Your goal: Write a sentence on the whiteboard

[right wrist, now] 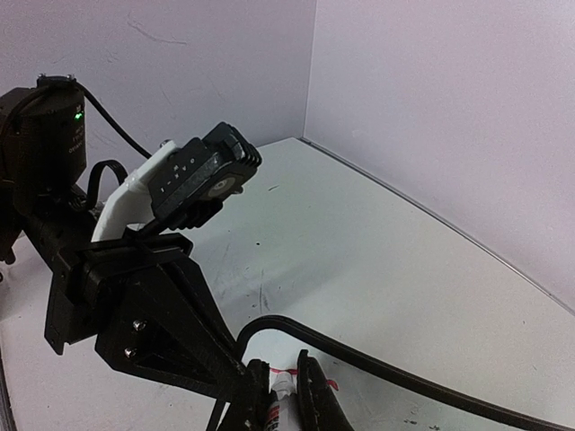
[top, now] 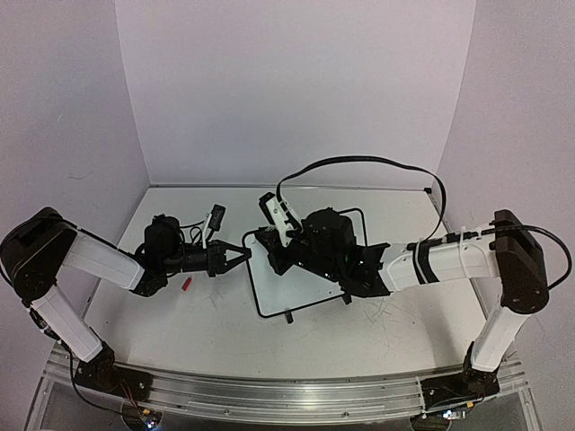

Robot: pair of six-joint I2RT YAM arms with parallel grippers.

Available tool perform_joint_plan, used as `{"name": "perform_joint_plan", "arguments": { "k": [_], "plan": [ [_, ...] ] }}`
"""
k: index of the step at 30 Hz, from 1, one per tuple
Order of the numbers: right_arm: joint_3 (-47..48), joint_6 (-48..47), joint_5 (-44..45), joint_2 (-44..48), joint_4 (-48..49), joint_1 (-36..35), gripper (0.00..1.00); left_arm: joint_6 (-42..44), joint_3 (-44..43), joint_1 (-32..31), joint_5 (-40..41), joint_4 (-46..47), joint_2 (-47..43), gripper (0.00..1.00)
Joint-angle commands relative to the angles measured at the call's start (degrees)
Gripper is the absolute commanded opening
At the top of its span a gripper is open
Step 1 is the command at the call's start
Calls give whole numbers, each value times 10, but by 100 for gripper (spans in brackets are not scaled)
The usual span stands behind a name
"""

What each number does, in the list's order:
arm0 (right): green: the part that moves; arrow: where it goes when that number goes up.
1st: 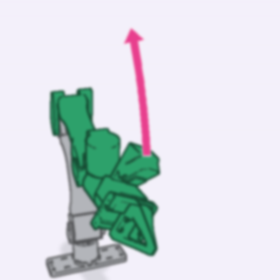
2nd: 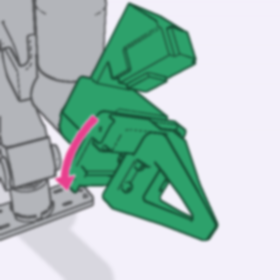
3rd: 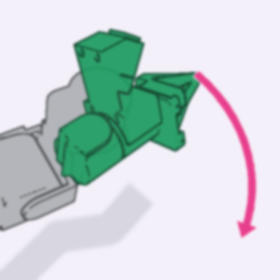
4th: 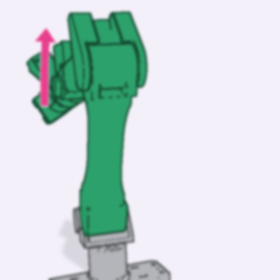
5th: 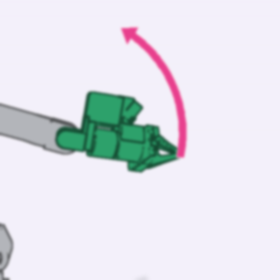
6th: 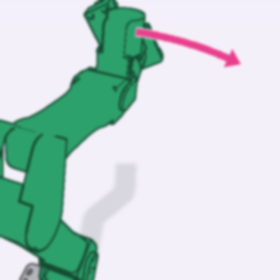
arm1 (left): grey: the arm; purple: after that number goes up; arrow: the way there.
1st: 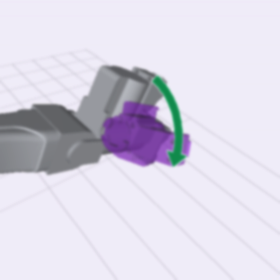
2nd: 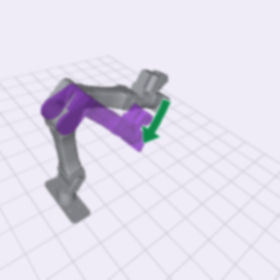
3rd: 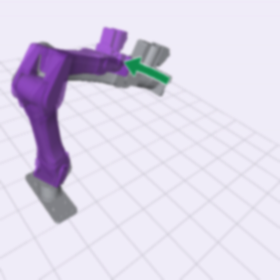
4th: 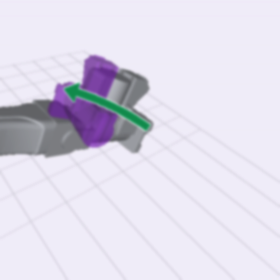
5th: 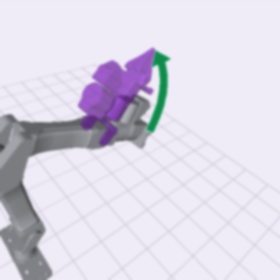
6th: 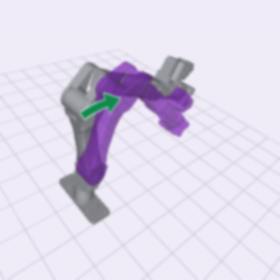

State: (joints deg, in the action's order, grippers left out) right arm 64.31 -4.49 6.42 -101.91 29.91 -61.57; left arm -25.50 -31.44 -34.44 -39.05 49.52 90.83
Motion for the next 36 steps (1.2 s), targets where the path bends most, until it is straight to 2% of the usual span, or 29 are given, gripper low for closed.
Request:
{"name": "perform_joint_plan", "arguments": {
  "k": [1,36],
  "plan": [
    [16,3,20,-5,4,0,0,12,-11,-2,-9,12,-11,0],
    [-57,63,9,13,-2,-12,0,14,-23,-2,-13,1,-8,0]
  ]
}}
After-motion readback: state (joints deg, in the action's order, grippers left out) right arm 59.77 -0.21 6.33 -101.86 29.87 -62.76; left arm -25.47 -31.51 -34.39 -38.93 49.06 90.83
